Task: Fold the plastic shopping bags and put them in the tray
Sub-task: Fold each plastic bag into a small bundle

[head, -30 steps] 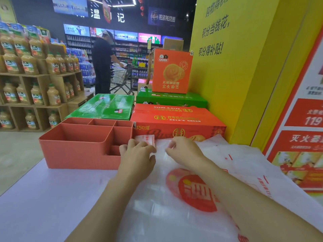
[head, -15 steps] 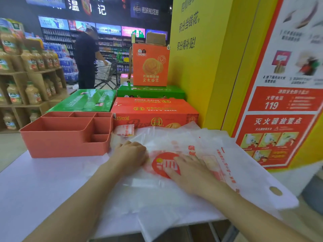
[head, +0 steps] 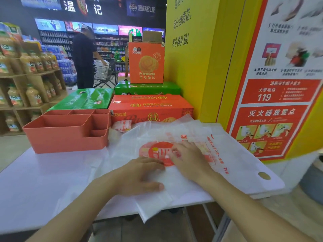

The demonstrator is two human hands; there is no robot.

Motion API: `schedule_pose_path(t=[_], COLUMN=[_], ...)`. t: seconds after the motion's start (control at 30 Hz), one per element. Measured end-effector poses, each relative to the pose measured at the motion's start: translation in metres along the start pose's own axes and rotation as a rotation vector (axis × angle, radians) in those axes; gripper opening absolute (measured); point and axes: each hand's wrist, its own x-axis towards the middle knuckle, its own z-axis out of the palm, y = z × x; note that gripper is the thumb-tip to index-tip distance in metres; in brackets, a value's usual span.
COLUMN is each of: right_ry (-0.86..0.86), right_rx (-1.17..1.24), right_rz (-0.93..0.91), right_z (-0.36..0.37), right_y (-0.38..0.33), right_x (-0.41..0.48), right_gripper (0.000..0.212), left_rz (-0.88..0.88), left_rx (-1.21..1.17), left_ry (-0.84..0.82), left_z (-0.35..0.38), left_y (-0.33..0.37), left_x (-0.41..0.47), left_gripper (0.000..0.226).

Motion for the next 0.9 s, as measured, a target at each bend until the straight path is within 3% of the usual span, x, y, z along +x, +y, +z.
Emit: schedule_pose_path(t=[0.07, 0.23, 0.3, 0.53, 0.7, 0.9], right_ry=[0.029, -0.293, -0.335, -0.171, -0.217, -0.182], right_rx=[0.039, 0.046, -0.018, -0.014, 0.071, 0.016], right_rz=[-0.058, -0.182, -0.213, -0.135, -0.06, 0.059], right_z=[-0.012, -0.042, -0.046, -0.053, -0.065, -0.082], right_y=[0.001, 0.021, 0.034, 0.074, 0.078, 0.063], right_x=[-0.013, -0.05, -0.058, -0.066, -0.067, -0.051], right_gripper=[0.028, 0.04, 0.048, 0.04, 0.05, 0.021], left_rz=[-0.017, -0.068, -0.074, -0.026, -0.001, -0.148], left_rx=[0.002, 0.026, 0.012, 0.028, 0.059, 0.093], left_ry=[0.011, 0.017, 0.028, 0.144, 0.168, 0.296], left_z=[0.0, -0.003, -0.006, -0.006, -0.013, -0.033], left_y=[0.001, 0.003, 0.004, -0.013, -0.025, -0.027], left_x=[-0.002, -0.004, -0.004, -0.007, -0.011, -0.004], left_gripper=[0.071, 0.068, 0.057, 0.032, 0.029, 0.018])
